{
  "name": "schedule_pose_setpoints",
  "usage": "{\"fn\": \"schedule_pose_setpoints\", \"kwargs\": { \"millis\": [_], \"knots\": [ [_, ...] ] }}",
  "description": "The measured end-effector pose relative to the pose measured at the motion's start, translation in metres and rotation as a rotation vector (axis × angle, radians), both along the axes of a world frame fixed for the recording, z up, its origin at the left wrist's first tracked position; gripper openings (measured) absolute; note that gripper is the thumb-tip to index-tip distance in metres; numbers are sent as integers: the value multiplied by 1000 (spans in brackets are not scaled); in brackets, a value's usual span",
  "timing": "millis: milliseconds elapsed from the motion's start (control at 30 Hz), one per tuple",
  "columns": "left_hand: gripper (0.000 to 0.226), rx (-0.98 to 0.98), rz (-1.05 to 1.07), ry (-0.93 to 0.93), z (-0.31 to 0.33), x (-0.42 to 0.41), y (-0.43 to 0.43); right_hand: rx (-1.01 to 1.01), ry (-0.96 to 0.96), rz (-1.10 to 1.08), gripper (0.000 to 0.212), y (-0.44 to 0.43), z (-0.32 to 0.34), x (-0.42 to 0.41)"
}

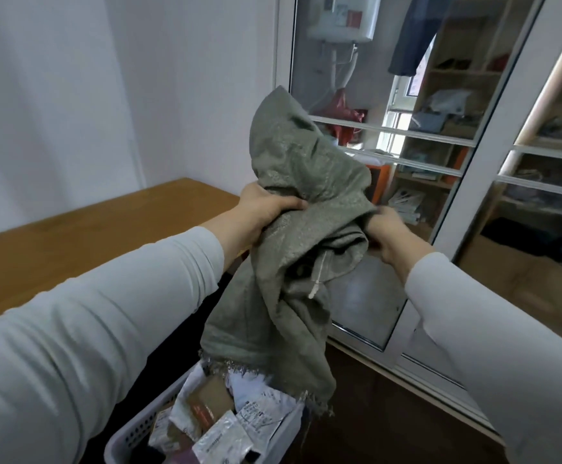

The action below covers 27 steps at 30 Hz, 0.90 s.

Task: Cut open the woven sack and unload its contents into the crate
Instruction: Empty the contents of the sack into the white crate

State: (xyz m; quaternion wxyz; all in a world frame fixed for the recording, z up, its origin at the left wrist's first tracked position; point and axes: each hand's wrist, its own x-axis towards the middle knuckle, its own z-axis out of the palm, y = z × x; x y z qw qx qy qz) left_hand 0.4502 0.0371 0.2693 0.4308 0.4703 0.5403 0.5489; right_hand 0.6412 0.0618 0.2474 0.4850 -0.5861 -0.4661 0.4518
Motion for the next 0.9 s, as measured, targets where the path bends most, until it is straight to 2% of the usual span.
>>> {"fn": "schedule_pose_setpoints", "kwargs": {
  "millis": [33, 100, 167, 233, 267, 300, 333, 400, 467, 533, 567, 633, 667, 733, 767, 833, 900],
  "knots": [
    [58, 17, -2, 22, 0, 1, 0, 112, -24, -108, 44, -5, 7, 5],
    [56, 25, 26, 79, -1, 4, -4, 344, -66, -168, 53, -27, 21, 15],
    [58, 53, 51, 155, -2, 11, -7, 479, -171, 109, 64, -56, 33, 8],
    [60, 67, 32, 192, -1, 19, -10, 374, -553, 385, 104, -71, 27, -3],
    [56, 63, 3, 184, 0, 24, -13, 288, -706, 440, 126, -73, 18, -6],
    [53, 50, -36, 166, 3, 29, -16, 212, -773, 415, 140, -72, 11, -10],
    [51, 25, -81, 151, 5, 34, -20, 176, -758, 363, 148, -71, 4, -13],
    [45, -18, -159, 140, 10, 42, -26, 223, -670, 205, 153, -65, -8, -16],
    [34, -39, -223, 150, 15, 43, -31, 325, -579, 85, 143, -62, -16, -17],
    [37, -78, -286, 147, 15, 37, -33, 365, -469, 32, 114, -64, -22, -18],
    [46, -95, -334, 134, 14, 33, -34, 372, -422, -7, 96, -67, -26, -19],
    [83, -96, -436, 163, 6, 23, -34, 384, -243, -117, 68, -71, -28, -21],
    [101, -63, -448, 325, 0, 16, -34, 387, -126, -169, 56, -72, -28, -21],
    [127, -13, -400, 776, -17, 1, -36, 359, 47, -246, 40, -73, -28, -21],
    [135, -33, -358, 897, -25, -7, -37, 332, 102, -266, 34, -73, -28, -19],
    [143, -141, -287, 845, -37, -20, -41, 286, 223, -267, 25, -73, -27, -19],
    [148, -232, -261, 742, -43, -30, -41, 231, 426, -253, 28, -71, -28, -20]
  ]
}}
